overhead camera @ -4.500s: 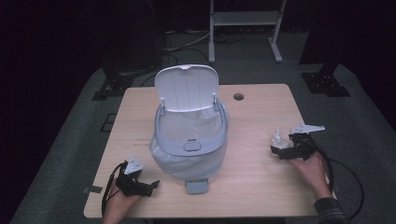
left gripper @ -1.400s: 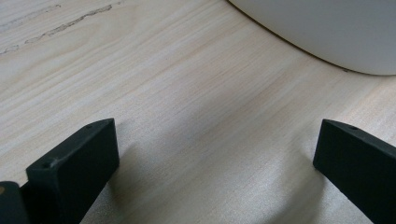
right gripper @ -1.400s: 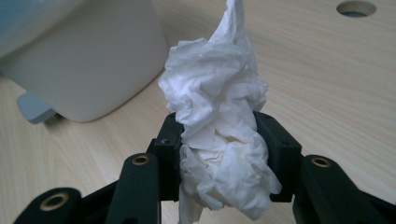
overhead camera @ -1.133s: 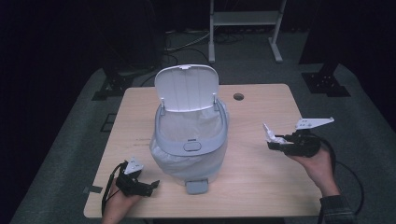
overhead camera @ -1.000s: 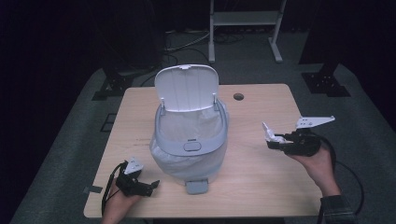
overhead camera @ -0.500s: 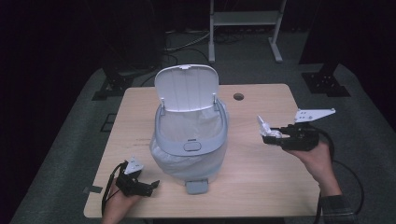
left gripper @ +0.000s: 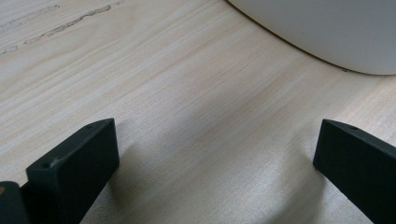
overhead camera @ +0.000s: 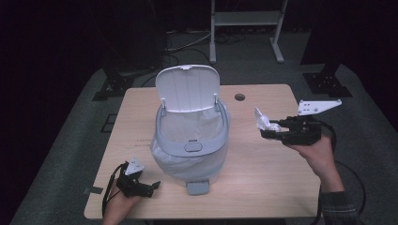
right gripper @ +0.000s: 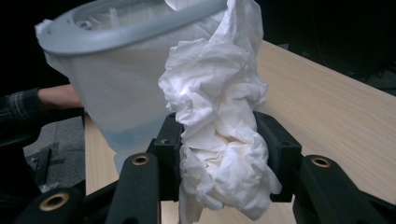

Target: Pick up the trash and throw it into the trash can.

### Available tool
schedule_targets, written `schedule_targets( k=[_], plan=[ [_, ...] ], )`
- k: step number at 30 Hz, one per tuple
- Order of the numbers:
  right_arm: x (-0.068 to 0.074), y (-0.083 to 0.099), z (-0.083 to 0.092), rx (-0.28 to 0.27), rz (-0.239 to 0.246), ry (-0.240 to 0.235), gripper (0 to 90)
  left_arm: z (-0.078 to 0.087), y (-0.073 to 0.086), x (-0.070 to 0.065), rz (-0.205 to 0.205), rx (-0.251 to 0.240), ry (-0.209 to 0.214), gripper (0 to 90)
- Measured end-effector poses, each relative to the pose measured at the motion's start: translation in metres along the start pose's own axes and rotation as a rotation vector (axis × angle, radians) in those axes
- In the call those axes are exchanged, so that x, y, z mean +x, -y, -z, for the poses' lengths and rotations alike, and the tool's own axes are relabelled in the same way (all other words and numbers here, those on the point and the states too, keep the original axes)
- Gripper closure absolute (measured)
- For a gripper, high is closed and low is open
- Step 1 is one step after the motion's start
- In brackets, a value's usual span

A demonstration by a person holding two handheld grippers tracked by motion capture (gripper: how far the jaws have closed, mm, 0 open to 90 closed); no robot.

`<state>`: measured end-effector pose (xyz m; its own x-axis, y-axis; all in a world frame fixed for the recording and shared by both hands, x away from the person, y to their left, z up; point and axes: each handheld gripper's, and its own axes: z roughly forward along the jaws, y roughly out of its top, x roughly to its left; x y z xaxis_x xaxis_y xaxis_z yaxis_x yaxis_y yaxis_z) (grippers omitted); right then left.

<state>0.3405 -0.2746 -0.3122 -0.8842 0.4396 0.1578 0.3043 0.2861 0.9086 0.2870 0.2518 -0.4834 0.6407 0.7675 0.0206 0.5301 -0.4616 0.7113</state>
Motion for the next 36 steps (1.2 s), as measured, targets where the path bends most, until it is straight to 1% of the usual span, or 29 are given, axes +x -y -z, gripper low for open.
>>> schedule_targets(
  k=[2, 3, 5, 8, 10, 11, 14, 21, 25, 36],
  plan=[
    [0.003, -0.006, -0.001, 0.004, 0.01, -0.007, 56.8, 0.0, 0.0, 0.0, 0.0, -0.001, 0.0, 0.0],
    [0.003, -0.006, -0.001, 0.004, 0.01, -0.007, 56.8, 0.0, 0.0, 0.0, 0.0, -0.001, 0.0, 0.0],
    [0.007, -0.014, -0.003, -0.007, 0.025, -0.021, 56.8, 0.0, 0.0, 0.0, 0.001, -0.003, -0.001, 0.0],
    [0.01, -0.021, -0.005, -0.027, 0.035, -0.052, 56.8, 0.0, 0.0, 0.0, 0.0, -0.003, -0.001, 0.0],
    [0.012, -0.026, -0.007, -0.045, 0.04, -0.082, 56.8, 0.0, 0.0, 0.0, 0.001, -0.003, -0.001, 0.0],
    [0.012, -0.026, -0.007, -0.045, 0.04, -0.082, 56.8, 0.0, 0.0, 0.0, 0.001, -0.003, -0.001, 0.0],
    [0.015, -0.035, -0.01, -0.055, 0.051, -0.106, 56.8, 0.0, 0.0, 0.0, 0.0, -0.003, -0.001, 0.0],
    [0.022, -0.048, -0.018, -0.055, 0.076, -0.133, 56.8, 0.0, 0.0, 0.0, 0.0, -0.003, -0.001, 0.0],
    [0.026, -0.055, -0.025, -0.064, 0.086, -0.153, 56.8, 0.0, 0.0, 0.0, 0.0, -0.003, -0.001, 0.0],
    [0.034, -0.07, -0.037, -0.068, 0.109, -0.182, 56.8, 0.0, 0.0, 0.0, 0.0, -0.003, 0.0, 0.0]
  ],
)
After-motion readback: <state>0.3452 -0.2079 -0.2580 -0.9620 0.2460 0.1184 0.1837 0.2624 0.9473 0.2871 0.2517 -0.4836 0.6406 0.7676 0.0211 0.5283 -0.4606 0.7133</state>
